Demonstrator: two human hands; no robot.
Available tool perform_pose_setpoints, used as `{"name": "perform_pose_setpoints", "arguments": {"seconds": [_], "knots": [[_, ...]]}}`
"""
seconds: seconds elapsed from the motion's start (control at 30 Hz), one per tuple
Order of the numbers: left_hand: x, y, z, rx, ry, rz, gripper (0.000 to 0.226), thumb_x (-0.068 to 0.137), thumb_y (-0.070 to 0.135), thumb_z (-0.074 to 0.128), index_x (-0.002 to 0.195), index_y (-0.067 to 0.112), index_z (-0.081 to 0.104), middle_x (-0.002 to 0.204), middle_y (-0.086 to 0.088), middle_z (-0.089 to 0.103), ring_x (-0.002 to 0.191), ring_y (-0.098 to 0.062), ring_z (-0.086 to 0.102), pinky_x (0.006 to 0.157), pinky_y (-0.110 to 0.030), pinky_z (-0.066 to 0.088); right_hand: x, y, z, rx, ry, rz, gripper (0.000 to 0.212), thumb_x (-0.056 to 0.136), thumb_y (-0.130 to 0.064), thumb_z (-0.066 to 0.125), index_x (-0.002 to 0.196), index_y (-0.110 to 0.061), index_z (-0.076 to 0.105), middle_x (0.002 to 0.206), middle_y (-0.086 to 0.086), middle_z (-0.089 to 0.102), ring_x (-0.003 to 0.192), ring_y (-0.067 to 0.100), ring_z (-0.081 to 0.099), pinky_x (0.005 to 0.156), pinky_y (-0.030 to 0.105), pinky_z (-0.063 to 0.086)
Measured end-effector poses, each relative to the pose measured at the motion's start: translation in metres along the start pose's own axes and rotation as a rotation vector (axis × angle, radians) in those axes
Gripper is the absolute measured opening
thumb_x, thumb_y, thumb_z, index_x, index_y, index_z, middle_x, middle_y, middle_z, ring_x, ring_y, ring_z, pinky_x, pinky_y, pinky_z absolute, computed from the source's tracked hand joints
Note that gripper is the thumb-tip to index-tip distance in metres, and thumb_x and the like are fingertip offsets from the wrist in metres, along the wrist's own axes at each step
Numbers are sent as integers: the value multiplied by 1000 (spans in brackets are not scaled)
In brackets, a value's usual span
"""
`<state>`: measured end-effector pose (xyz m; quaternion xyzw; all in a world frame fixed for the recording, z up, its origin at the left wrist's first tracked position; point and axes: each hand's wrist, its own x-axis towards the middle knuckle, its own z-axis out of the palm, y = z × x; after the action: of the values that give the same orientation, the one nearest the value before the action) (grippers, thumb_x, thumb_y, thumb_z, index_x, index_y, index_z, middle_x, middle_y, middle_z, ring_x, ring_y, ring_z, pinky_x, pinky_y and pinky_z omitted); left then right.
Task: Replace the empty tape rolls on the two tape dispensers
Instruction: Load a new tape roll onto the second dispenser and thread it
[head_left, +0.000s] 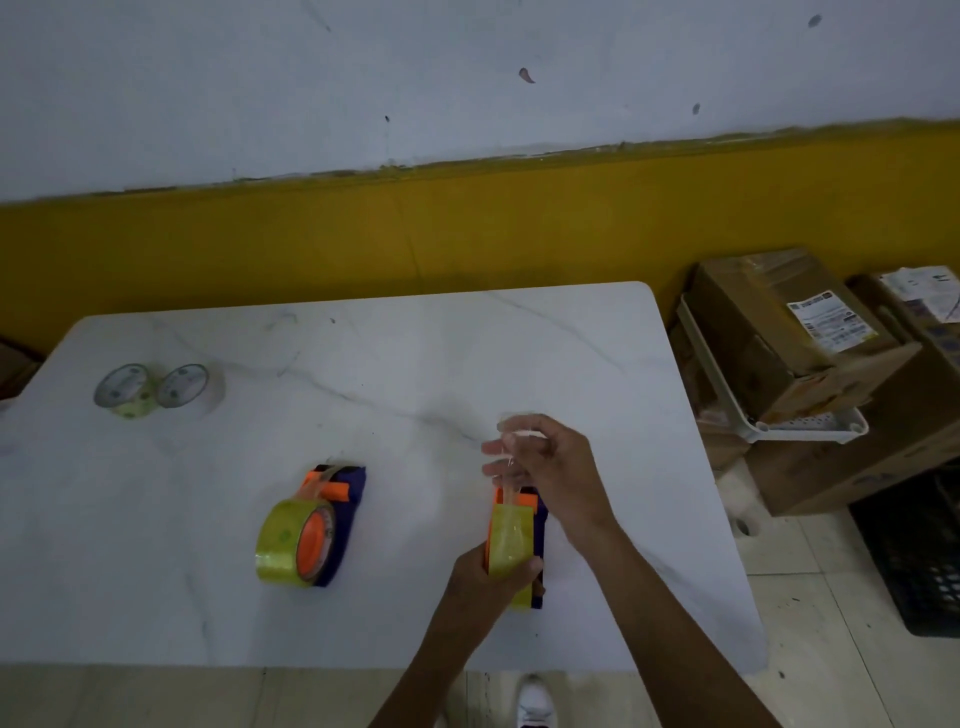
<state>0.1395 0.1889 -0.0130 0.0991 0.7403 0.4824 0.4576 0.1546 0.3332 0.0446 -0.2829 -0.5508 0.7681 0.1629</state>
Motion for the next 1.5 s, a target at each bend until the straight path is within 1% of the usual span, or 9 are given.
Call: {"name": "perform_pose_setpoints", "arguments": {"seconds": [0.2, 0.5, 0.7, 0.8, 0.9, 1.03, 1.27, 1.37, 1.5], "knots": [[-3, 6, 0, -9, 9, -3, 32, 87, 34, 63, 101, 6, 69, 76, -1, 76, 64, -4, 73, 55, -10, 52, 23, -18, 0, -3, 62, -56, 18, 87, -4, 65, 100, 8, 67, 93, 23, 76, 71, 36, 74, 64, 39, 64], [-25, 7, -17, -22, -41, 85, 17, 85, 24, 68, 93, 10, 72, 79, -3, 79, 76, -15, 74, 67, -21, 55, 73, 1, -44, -144, 251, 22, 15, 81, -1, 71, 91, 10, 70, 81, 29, 72, 51, 25, 70, 52, 34, 62], [-58, 36, -22, -78, -75, 217, 32, 69, 42, 68, 86, 15, 72, 70, 1, 76, 67, -9, 71, 62, -19, 53, 72, 44, -56, -135, 140, 187, 34, 75, 1, 77, 104, 3, 60, 74, 17, 69, 51, 17, 67, 48, 24, 56], [-67, 51, -21, -164, -77, 270, 25, 78, 29, 65, 87, 6, 69, 65, 0, 74, 61, -8, 69, 58, -17, 52, 59, 64, -52, 12, 55, 214, 10, 81, 4, 61, 89, -1, 63, 76, 10, 70, 72, 24, 66, 59, 26, 57], [-68, 57, -21, -223, -9, 302, 24, 83, 24, 55, 85, 4, 69, 65, -3, 74, 61, -8, 69, 58, -17, 53, 36, 76, -39, 126, -7, 378, 25, 90, 1, 48, 77, -3, 68, 66, 5, 75, 69, 27, 67, 57, 26, 58], [-62, 57, -21, -238, 65, 268, 22, 85, 28, 58, 85, 11, 71, 66, 1, 76, 61, -6, 69, 56, -15, 53, 1, 85, -23, 301, -63, 574, 29, 96, -16, 43, 95, 0, 67, 82, 14, 74, 72, 28, 70, 67, 37, 59], [-41, 40, -31, -94, 141, 220, 23, 93, 24, 55, 86, 12, 73, 74, -3, 78, 68, -12, 73, 62, -21, 57, -22, 111, 5, 492, 1, 532, 58, 97, -48, 32, 117, -4, 65, 99, 19, 75, 83, 30, 74, 63, 38, 60], [-24, 22, -35, 48, 163, 214, 36, 83, 45, 59, 91, 12, 72, 83, -12, 77, 76, -20, 74, 73, -33, 62, -25, 118, 15, 278, 24, 426, 47, 98, -38, 40, 103, -1, 70, 87, 23, 71, 75, 33, 70, 61, 35, 59], [-9, 0, -40, 136, 174, 195, 20, 89, 37, 59, 90, 20, 69, 79, -5, 74, 72, -10, 71, 64, -18, 57, -24, 121, 23, 60, 74, 336, 21, 92, -17, 50, 84, 1, 57, 52, 9, 48, 51, 24, 47, 50, 24, 46]]}}
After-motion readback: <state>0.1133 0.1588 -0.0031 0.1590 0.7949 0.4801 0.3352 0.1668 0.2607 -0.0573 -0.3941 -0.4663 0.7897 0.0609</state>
